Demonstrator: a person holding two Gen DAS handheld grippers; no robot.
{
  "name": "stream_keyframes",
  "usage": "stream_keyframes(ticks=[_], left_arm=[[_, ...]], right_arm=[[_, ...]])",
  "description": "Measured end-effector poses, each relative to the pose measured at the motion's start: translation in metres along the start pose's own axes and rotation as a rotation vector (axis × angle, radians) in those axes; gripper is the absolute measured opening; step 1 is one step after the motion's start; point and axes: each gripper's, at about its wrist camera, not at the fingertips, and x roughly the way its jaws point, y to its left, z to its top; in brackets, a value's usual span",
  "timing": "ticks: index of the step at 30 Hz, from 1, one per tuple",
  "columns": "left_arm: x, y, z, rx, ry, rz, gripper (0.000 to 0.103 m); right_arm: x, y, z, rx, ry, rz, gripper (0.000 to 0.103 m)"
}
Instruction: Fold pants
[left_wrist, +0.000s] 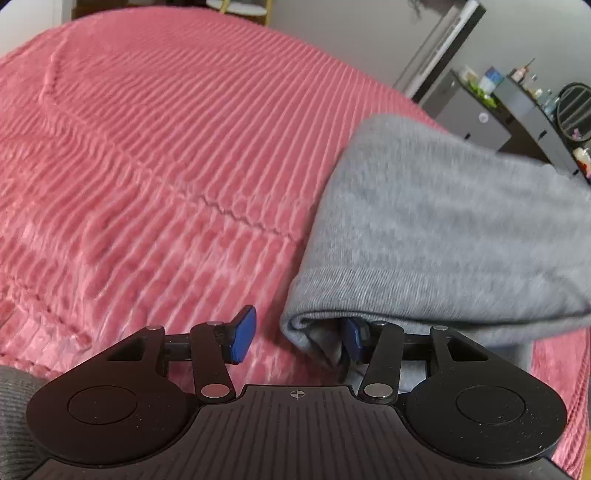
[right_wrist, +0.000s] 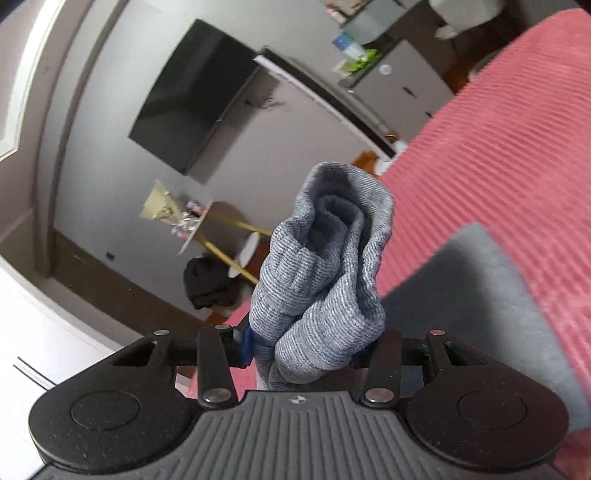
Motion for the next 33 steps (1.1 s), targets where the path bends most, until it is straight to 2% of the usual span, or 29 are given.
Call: stream_keyframes(ticks=[5, 9, 11, 12, 13, 14, 15, 16, 18, 20, 24, 28, 30, 32, 33], left_arm=[[-0.009, 0.004, 0.001, -0.015, -0.044, -0.019, 0.05], [-0.013, 0.007, 0.004, -0.032, -0.024, -0.048, 0.05], [-0.016, 0.007, 0.007, -0.041, -0.006, -0.077, 0.05], [-0.02, 0.007, 0.007, -0.033, -0.011, -0.104, 0.05], [-0.025, 0.005, 0.008, -0.016, -0.02, -0.126, 0.053], [-0.032, 0.001, 0.007, 0.012, -0.028, -0.143, 0.06], [-0.038, -0.003, 0.008, 0.049, -0.042, -0.165, 0.064], [-0.045, -0.008, 0.009, 0.096, -0.067, -0.177, 0.072], [-0.052, -0.016, 0.01, 0.167, -0.106, -0.162, 0.078], [-0.043, -0.02, 0.016, 0.196, -0.083, -0.15, 0.081], [-0.008, -0.016, 0.029, 0.142, 0.038, -0.189, 0.081], [0.019, -0.001, 0.031, 0.065, 0.072, -0.178, 0.081], [0.026, 0.005, 0.033, 0.023, 0.097, -0.175, 0.081], [0.029, 0.009, 0.034, -0.007, 0.109, -0.182, 0.081], [0.03, 0.01, 0.033, -0.013, 0.112, -0.188, 0.081]], right_arm=[[-0.003, -0.027, -0.002, 0.011, 0.026, -0.044, 0.044], [-0.007, -0.048, -0.012, -0.02, 0.034, -0.07, 0.045], [-0.007, -0.058, -0.019, -0.053, 0.036, -0.115, 0.048], [-0.005, -0.065, -0.022, -0.06, 0.046, -0.149, 0.054], [-0.002, -0.075, -0.023, -0.058, 0.065, -0.192, 0.057], [0.0, -0.084, -0.025, -0.039, 0.087, -0.223, 0.067], [0.0, -0.095, -0.027, -0.003, 0.106, -0.252, 0.072], [-0.001, -0.106, -0.028, 0.036, 0.112, -0.259, 0.072], [-0.005, -0.126, -0.032, 0.105, 0.116, -0.229, 0.072], [-0.007, -0.138, -0.03, 0.175, 0.11, -0.212, 0.072], [-0.002, -0.147, -0.021, 0.236, 0.118, -0.173, 0.079], [0.014, -0.159, -0.011, 0.296, 0.155, -0.146, 0.08], [0.022, -0.16, -0.009, 0.309, 0.181, -0.132, 0.079], [0.03, -0.149, -0.009, 0.232, 0.201, -0.172, 0.067], [0.03, -0.139, -0.012, 0.172, 0.208, -0.203, 0.055]])
